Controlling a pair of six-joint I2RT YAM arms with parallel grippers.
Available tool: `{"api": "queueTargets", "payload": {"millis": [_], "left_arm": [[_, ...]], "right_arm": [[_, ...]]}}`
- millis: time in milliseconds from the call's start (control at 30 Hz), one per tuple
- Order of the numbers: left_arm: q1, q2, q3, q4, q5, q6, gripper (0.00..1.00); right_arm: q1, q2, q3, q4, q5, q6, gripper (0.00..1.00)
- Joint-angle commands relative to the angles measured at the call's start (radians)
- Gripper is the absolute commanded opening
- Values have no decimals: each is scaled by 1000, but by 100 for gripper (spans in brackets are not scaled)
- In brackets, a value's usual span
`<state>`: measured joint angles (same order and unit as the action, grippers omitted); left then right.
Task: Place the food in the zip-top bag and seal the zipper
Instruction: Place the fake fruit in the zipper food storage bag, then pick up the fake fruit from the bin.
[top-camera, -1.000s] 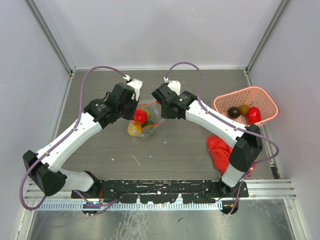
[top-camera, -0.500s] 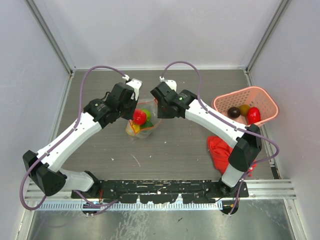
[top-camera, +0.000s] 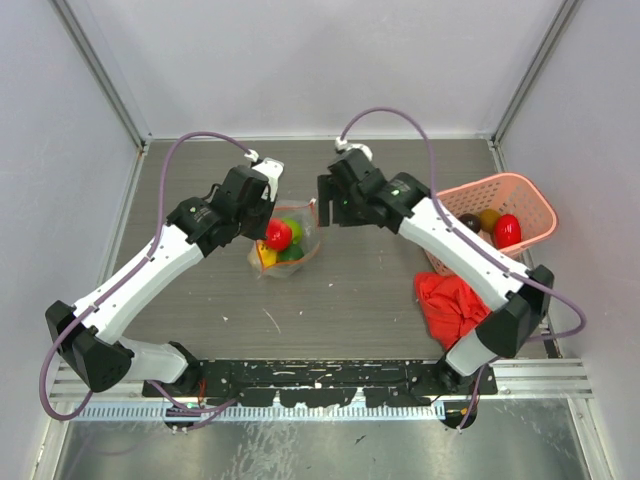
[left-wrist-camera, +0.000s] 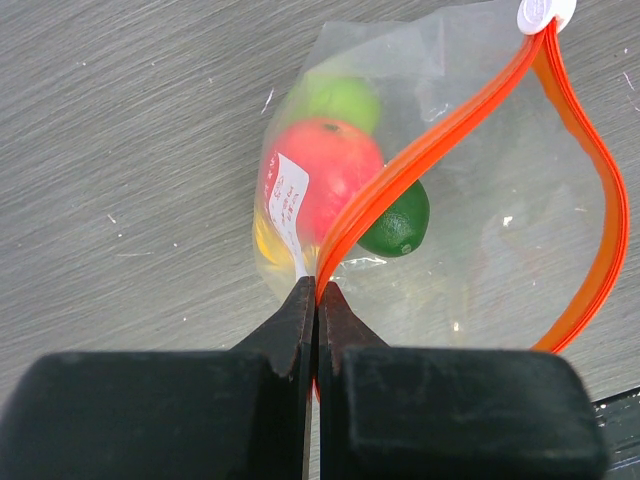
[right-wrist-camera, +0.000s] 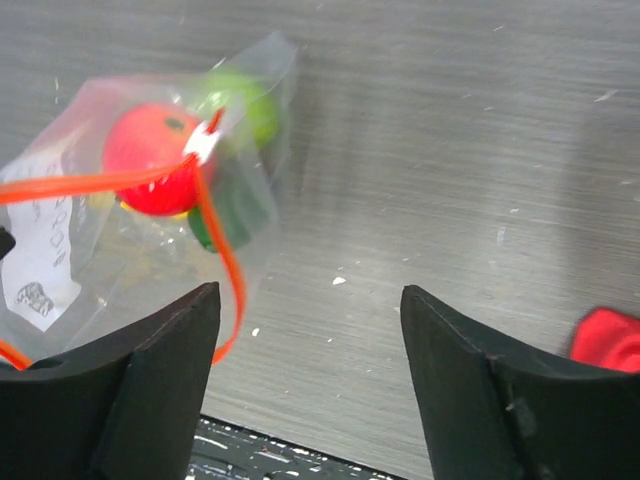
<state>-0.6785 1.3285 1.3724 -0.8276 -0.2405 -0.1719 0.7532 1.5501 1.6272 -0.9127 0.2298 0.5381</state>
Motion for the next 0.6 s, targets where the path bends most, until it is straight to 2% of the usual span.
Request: {"api": "queueTargets", "payload": {"millis": [0,267,567], "left_arm": [[6,-8,48,19,-17,-10,0],[6,-6,47,21,-14,-9,0],[5,-5,46,21,-4,-8,0]], "right_arm": [[-116,-118,19,-31,35,-46,80],[-380,-216,-14,-96,50,-96,91],[-660,-228,-115,-100,-118,-172,95]]}}
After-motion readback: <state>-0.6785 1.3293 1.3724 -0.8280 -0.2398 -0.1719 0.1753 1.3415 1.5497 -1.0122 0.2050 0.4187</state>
